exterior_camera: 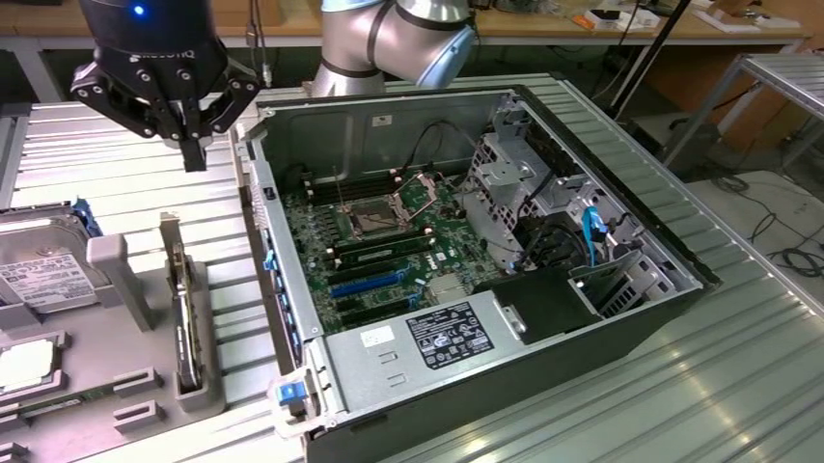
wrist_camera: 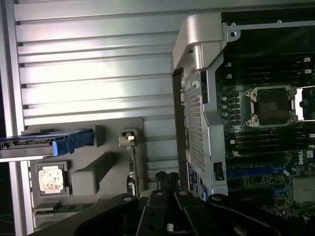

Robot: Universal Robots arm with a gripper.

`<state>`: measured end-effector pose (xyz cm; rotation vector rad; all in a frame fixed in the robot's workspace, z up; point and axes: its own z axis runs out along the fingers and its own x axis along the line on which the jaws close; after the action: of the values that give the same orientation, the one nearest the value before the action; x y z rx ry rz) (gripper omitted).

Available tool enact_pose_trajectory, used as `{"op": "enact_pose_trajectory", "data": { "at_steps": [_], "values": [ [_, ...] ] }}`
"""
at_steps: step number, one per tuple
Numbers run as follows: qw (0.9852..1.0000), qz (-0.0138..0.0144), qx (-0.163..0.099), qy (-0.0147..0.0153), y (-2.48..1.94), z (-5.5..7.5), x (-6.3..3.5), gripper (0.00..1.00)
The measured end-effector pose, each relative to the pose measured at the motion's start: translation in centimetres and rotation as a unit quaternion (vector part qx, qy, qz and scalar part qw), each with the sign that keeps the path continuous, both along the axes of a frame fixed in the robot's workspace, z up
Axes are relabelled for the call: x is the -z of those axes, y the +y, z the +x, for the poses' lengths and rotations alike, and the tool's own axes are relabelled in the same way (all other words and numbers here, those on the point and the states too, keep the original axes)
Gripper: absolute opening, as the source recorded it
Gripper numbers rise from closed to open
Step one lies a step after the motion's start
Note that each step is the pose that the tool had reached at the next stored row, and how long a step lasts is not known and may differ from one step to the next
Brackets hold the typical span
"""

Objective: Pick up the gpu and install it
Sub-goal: 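Reach for the gpu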

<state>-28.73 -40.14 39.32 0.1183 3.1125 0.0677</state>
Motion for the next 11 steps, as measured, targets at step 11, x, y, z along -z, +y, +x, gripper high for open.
{"op": "enact_pose_trajectory", "data": {
  "at_steps": [11],
  "values": [
    [1.0000,0.0000,0.000,0.0000,-0.88,-1.6,0.00,0.11]
  ]
}}
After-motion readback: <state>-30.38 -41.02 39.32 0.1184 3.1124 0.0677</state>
